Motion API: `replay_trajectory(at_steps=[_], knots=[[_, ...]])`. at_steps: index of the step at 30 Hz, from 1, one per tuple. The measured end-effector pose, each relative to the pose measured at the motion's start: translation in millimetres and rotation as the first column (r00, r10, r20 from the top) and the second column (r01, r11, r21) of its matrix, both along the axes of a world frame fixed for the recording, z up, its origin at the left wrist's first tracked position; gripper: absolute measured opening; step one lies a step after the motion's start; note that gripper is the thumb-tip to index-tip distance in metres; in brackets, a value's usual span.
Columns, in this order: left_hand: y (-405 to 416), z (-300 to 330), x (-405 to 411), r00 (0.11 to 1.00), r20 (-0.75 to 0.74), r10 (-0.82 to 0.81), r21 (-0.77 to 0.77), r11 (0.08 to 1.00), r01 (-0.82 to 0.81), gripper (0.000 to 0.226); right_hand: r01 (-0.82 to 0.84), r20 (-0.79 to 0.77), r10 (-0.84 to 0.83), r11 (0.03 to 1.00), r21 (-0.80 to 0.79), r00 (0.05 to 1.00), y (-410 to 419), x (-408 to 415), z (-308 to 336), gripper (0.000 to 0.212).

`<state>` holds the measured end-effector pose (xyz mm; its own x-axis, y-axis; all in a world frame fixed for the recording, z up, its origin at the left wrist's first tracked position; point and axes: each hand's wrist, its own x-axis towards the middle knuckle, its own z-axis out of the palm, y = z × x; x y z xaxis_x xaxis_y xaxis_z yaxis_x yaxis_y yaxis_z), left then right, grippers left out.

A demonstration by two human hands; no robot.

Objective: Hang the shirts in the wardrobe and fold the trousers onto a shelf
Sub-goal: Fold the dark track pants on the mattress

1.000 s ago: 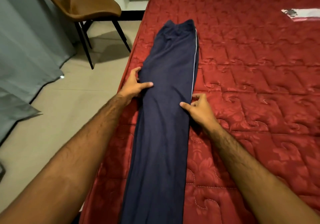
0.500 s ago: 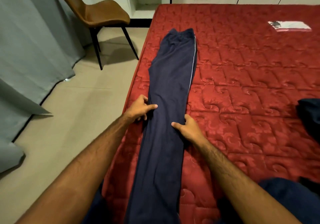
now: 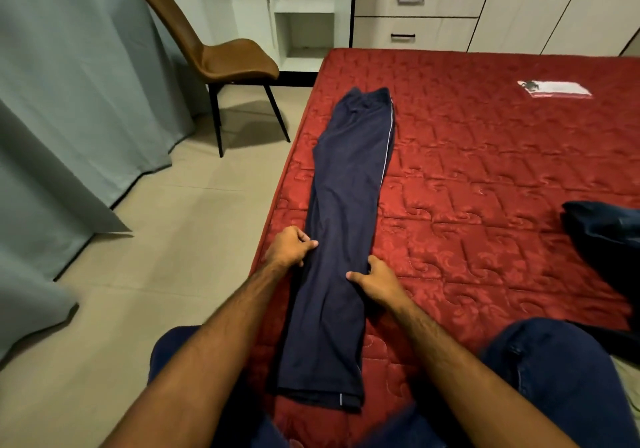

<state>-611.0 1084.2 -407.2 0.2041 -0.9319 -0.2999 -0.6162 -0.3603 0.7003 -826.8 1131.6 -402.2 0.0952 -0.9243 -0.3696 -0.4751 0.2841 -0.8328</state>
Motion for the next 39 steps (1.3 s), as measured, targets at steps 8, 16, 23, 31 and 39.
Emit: replay_trajectory(at_steps=[8, 16, 23, 31, 39], knots=[[29.1, 26.9, 10.3, 0.985, -0.172, -0.024, 0.083, 0.996, 0.039, 0.036, 0.022, 0.051, -0.026, 0.997, 0.080, 0.998, 15.5, -1.4, 13.9, 0.030], [86.4, 18.5, 10.0, 0.966, -0.228, -0.125, 0.098, 0.984, 0.150, 0.028, -0.075, 0.044, 0.070, 0.990, 0.120, 0.997, 52.6, 6.8, 14.5, 0.031], [121.8, 23.8, 5.6, 0.942, -0.329, -0.061, -0.022, 0.998, 0.057, 0.020, -0.034, 0.318, -0.055, 0.963, 0.266, 0.946, 103.5, -1.0, 30.3, 0.024], [189.7, 24.1, 2.6, 0.908, -0.359, -0.215, -0.136, 0.975, 0.177, 0.022, 0.002, 0.409, -0.055, 0.992, 0.128, 0.911, 137.5, -10.2, 25.3, 0.037], [215.2, 59.3, -1.7, 0.882, -0.369, -0.294, -0.073, 0.955, 0.288, 0.022, -0.041, 0.178, 0.090, 0.964, -0.263, 0.980, 171.2, -23.2, 48.8, 0.050]])
